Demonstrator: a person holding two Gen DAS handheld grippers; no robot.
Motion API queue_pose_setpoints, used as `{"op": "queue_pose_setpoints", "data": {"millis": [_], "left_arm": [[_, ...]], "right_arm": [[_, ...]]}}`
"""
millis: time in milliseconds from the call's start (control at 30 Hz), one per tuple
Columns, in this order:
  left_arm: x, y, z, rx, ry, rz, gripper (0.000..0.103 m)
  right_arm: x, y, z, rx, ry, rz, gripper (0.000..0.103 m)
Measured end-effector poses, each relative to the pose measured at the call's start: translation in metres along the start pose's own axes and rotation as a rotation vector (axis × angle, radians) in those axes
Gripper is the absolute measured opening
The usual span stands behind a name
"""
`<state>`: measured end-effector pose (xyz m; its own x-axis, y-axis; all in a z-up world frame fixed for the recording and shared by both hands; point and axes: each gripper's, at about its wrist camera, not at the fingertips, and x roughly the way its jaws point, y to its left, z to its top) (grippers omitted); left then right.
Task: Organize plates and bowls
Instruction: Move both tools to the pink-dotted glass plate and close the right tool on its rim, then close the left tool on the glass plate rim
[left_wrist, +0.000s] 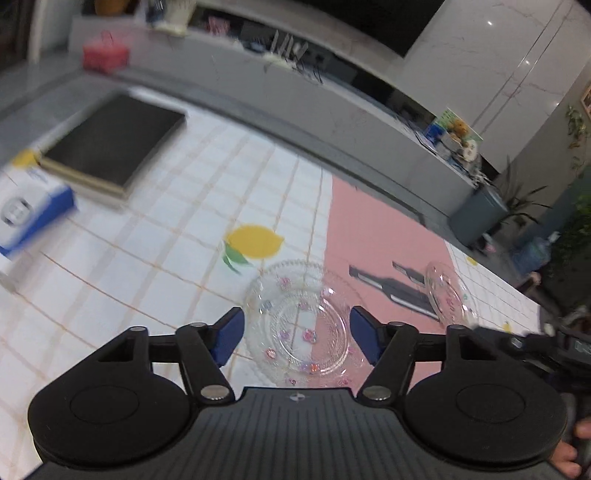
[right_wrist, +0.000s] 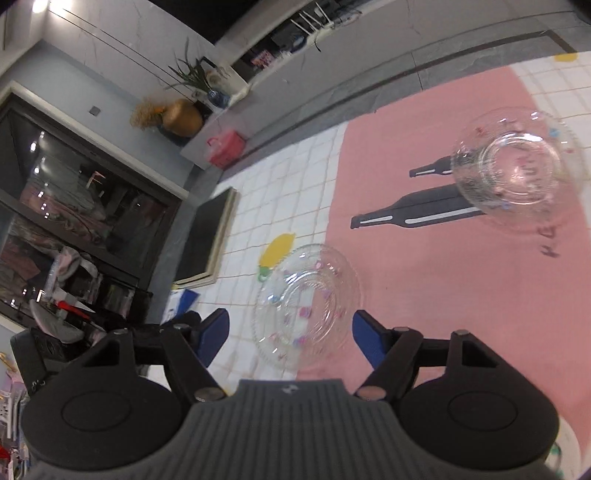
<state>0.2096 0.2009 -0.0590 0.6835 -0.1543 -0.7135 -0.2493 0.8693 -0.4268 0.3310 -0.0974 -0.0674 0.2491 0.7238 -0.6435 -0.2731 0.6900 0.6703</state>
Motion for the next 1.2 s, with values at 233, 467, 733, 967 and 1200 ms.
{"op": "queue_pose_setpoints", "data": {"millis": [233, 467, 733, 967, 1200], "left_arm": [[0.038, 0.009, -0.014, 0.008, 0.078, 0.071, 0.075], [0.052, 0.014, -0.02, -0.002, 0.065, 0.068, 0.074], [0.051, 0.008, -0.028, 0.057, 0.014, 0.058, 0.068], [0.052, 0.012, -0.027, -0.003, -0.006, 0.046, 0.067], [0.05, 0.021, -0.028, -0.081, -0.031, 0.003, 0.066]], "right_arm": [[0.057, -0.022, 0.016, -0.021, 0.048, -0.09, 0.071], [0.076, -0.031, 0.007, -0.034, 0.061, -0.004, 0.07], [0.089, -0.029, 0.006, 0.044, 0.102, 0.095, 0.069], [0.087, -0.033, 0.006, 0.071, 0.095, 0.076, 0.057], [0.084, -0.037, 0.002, 0.035, 0.075, 0.014, 0.024]]}}
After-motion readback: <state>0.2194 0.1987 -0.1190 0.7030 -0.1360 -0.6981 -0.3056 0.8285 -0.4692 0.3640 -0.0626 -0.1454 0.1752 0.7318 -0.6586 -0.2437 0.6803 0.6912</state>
